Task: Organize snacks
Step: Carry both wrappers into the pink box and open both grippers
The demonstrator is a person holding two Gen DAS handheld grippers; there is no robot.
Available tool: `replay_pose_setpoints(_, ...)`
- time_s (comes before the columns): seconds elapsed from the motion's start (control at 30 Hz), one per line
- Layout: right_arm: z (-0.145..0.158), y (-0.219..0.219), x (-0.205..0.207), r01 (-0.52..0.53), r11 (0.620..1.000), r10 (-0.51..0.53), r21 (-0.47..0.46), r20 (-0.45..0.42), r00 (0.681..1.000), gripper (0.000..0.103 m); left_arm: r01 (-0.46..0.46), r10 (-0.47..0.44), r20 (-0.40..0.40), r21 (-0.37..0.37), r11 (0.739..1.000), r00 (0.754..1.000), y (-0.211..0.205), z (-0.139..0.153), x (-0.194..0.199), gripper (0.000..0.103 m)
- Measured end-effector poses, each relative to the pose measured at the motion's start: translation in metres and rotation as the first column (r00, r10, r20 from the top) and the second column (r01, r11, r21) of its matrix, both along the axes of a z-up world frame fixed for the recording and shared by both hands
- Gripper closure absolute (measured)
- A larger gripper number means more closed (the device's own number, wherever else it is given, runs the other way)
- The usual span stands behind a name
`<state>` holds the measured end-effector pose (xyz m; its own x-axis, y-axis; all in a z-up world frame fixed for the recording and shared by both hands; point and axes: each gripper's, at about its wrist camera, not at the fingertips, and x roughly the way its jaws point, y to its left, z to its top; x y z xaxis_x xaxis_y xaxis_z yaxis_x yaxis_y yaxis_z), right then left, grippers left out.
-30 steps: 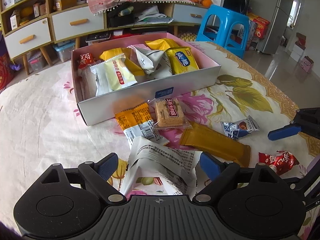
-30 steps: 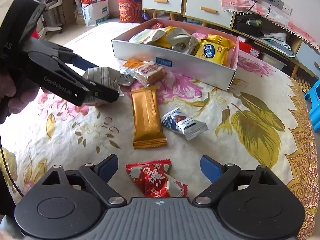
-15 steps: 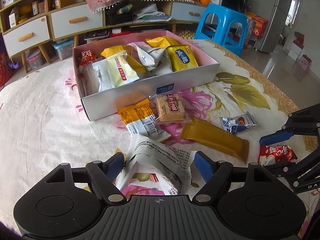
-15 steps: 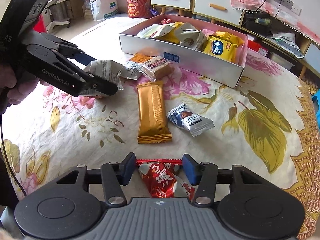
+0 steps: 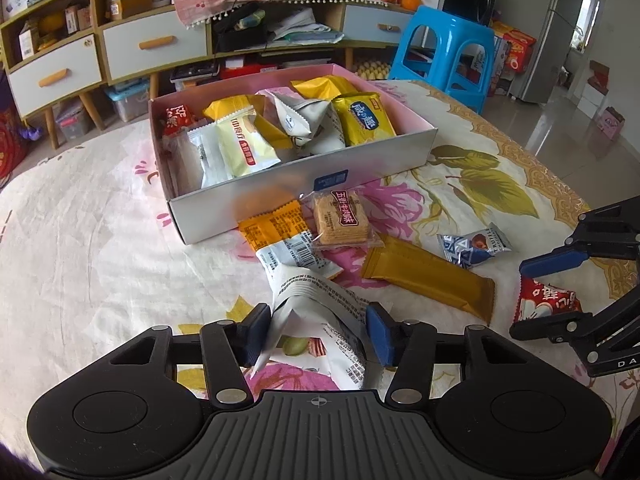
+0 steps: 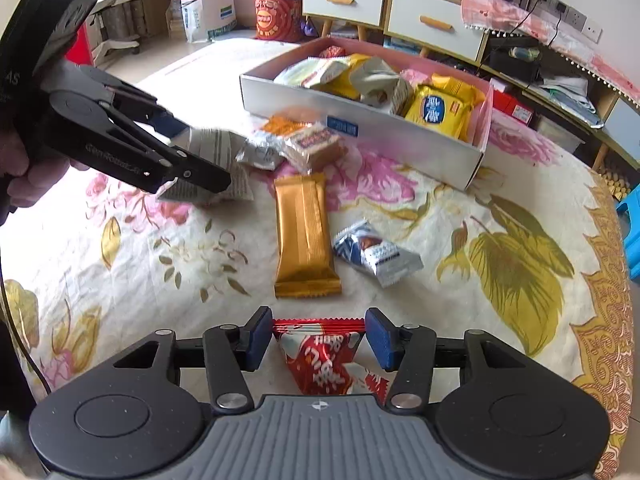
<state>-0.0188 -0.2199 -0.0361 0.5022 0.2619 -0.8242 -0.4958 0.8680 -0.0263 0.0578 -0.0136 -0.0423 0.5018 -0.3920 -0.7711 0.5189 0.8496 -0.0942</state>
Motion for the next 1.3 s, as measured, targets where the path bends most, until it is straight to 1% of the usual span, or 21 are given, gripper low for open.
replay_pose_setpoints(0.17,0.009,0.001,0.004,0.015,1.0,-0.015,0.013,0.021,1.0,0.061,-0.022,0.022,0.002,0.006,1.0,1.0,0.003,0.002,0.003,0.056)
replay_pose_setpoints(0.63,0.035,0.004,0.027,0.057,0.995,-0.064,0.081,0.08,0.995,0.061,-0.104,0.106,0.023,-0.062,0.993,0.994,0.021,0.03,0.021,0.056)
replay_pose_setpoints(0.83,0.047,0.006,0.045,0.099,0.987,-0.113,0.126,0.111,0.987,0.061,-0.14,0.144,0.031,-0.084,0.987,0.989,0.024,0.037,0.032,0.056)
replay_pose_setpoints(1.07,0.055,0.003,0.071,0.193,0.961,-0.222,0.196,0.141,0.965,0.061,-0.188,0.194,0.05,-0.11,0.976,0.98,0.027,0.044,0.045,0.056)
replay_pose_setpoints(1.3,0.06,-0.001,0.099,0.28,0.914,-0.336,0.292,0.164,0.927,0.061,-0.247,0.257,0.047,-0.156,0.956,0.965,0.027,0.044,0.065,0.056)
